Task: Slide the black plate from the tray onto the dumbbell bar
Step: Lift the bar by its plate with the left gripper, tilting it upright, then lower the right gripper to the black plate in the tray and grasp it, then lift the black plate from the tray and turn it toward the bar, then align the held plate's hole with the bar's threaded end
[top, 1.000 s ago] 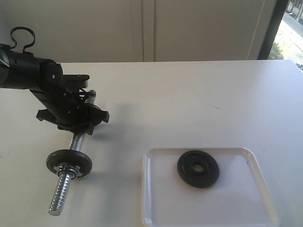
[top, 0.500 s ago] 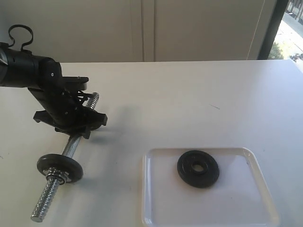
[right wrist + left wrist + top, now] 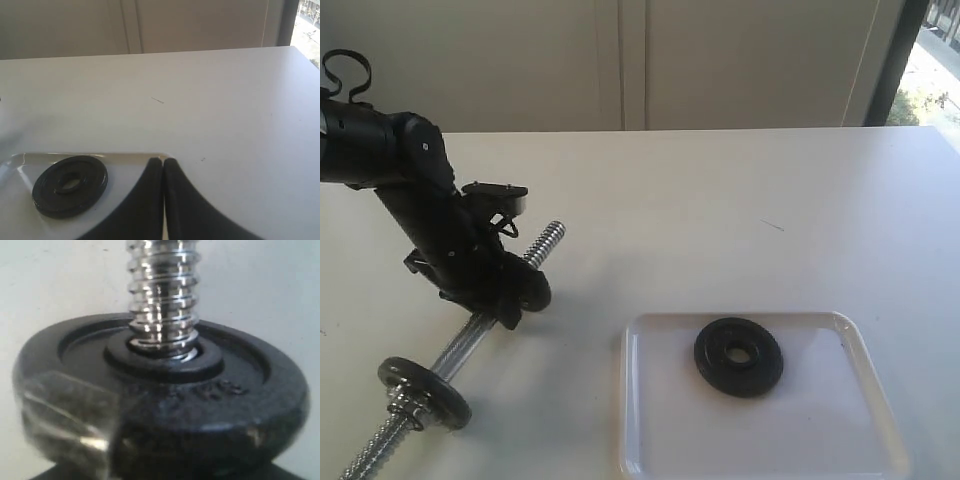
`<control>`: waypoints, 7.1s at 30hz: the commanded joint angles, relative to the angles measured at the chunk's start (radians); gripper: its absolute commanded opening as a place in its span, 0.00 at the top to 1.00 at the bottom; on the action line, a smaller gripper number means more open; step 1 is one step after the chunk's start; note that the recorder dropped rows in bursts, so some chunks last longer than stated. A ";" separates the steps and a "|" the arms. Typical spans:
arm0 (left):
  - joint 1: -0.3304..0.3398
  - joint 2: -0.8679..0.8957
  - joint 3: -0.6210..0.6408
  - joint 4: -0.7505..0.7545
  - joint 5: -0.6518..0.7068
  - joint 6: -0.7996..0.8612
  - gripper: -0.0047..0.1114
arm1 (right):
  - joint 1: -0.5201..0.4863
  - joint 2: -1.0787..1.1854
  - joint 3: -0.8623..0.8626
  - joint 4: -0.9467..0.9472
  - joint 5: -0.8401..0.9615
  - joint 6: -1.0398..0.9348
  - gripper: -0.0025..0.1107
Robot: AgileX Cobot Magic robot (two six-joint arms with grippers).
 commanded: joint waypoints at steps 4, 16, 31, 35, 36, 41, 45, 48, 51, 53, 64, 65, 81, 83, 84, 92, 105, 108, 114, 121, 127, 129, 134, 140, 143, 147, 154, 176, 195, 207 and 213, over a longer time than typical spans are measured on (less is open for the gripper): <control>-0.004 -0.069 -0.005 -0.129 0.069 0.142 0.96 | 0.005 -0.005 0.002 0.000 -0.014 -0.015 0.98; -0.004 -0.108 -0.005 -0.224 0.159 0.328 0.96 | 0.005 -0.005 0.002 0.010 -0.146 0.010 0.98; -0.004 -0.108 -0.005 -0.270 0.194 0.401 0.96 | 0.005 -0.005 0.002 0.008 -0.777 0.246 0.98; -0.004 -0.108 -0.005 -0.270 0.196 0.416 0.96 | 0.005 -0.005 -0.003 -0.005 -0.765 0.287 0.98; -0.004 -0.108 -0.005 -0.270 0.196 0.416 0.96 | 0.005 -0.005 -0.012 -0.013 -0.756 0.287 0.98; -0.004 -0.108 -0.005 -0.270 0.198 0.416 0.96 | 0.005 -0.005 -0.079 -0.022 -0.575 0.311 0.98; -0.004 -0.108 -0.005 -0.270 0.207 0.428 0.96 | 0.005 0.058 -0.195 -0.020 -0.223 0.334 0.98; -0.004 -0.108 -0.005 -0.270 0.209 0.439 0.96 | 0.005 0.206 -0.284 0.000 -0.099 0.334 0.98; -0.004 -0.108 -0.005 -0.270 0.212 0.444 0.96 | 0.018 0.428 -0.399 0.018 0.089 0.274 0.98; -0.004 -0.108 -0.005 -0.270 0.212 0.455 0.96 | 0.032 0.578 -0.478 0.091 0.207 0.155 0.98; -0.004 -0.108 -0.005 -0.270 0.210 0.520 0.96 | 0.161 1.183 -0.786 0.392 0.416 -0.454 0.98; -0.004 -0.108 -0.005 -0.270 0.210 0.529 0.96 | 0.176 1.211 -0.804 0.355 0.416 -0.450 0.98; -0.004 -0.108 -0.005 -0.270 0.197 0.529 0.96 | 0.362 1.383 -0.874 0.068 0.385 -0.300 0.73; -0.004 -0.108 -0.005 -0.270 0.197 0.529 0.96 | 0.362 1.397 -0.874 0.096 0.376 -0.299 0.52; -0.004 -0.108 -0.005 -0.270 0.197 0.529 0.96 | 0.362 1.405 -0.871 0.103 0.360 -0.299 0.35; -0.004 -0.108 -0.005 -0.270 0.197 0.529 0.96 | 0.362 1.436 -0.858 0.103 0.316 -0.213 0.05; -0.004 -0.108 -0.005 -0.270 0.197 0.529 0.96 | 0.362 1.776 -1.027 0.006 0.374 -0.079 0.05; -0.004 -0.108 -0.005 -0.270 0.197 0.529 0.96 | 0.365 1.831 -1.059 0.009 0.374 -0.077 0.05; -0.004 -0.108 -0.005 -0.270 0.200 0.529 0.96 | 0.365 1.908 -1.059 0.007 0.368 -0.077 0.05; -0.004 -0.108 -0.005 -0.270 0.202 0.529 0.96 | 0.365 1.950 -1.059 0.007 0.431 -0.063 0.17; -0.004 -0.108 -0.005 -0.270 0.202 0.529 0.96 | 0.365 1.955 -1.059 0.007 0.501 -0.063 0.52; -0.004 -0.108 -0.005 -0.270 0.202 0.529 0.96 | 0.365 1.955 -1.059 0.007 0.505 -0.063 0.60; -0.004 -0.108 -0.005 -0.270 0.211 0.529 0.96 | 0.362 1.929 -1.067 -0.045 0.509 -0.057 0.87; -0.004 -0.108 -0.005 -0.270 0.213 0.529 0.96 | 0.344 1.801 -1.105 -0.045 0.509 -0.063 0.98; -0.004 -0.108 -0.005 -0.270 0.213 0.533 0.96 | 0.337 1.748 -1.128 -0.045 0.509 -0.063 0.98; -0.004 -0.108 -0.005 -0.270 0.218 0.533 0.96 | 0.328 1.701 -1.154 -0.045 0.507 -0.063 0.98; -0.004 -0.108 -0.005 -0.275 0.242 0.553 0.96 | 0.256 1.681 -1.199 0.140 0.524 -0.247 0.98; -0.004 -0.108 -0.005 -0.376 0.336 0.638 0.96 | -0.115 1.876 -1.207 1.344 0.917 -1.075 0.98; -0.004 -0.108 -0.005 -0.405 0.349 0.683 0.96 | 0.040 2.014 -1.183 1.680 0.877 -1.132 0.98; -0.004 -0.108 -0.005 -0.405 0.349 0.683 0.96 | 0.093 2.014 -1.183 1.733 0.798 -1.162 0.98; -0.004 -0.108 -0.005 -0.405 0.349 0.683 0.96 | 0.108 2.014 -1.183 1.733 0.794 -1.162 0.98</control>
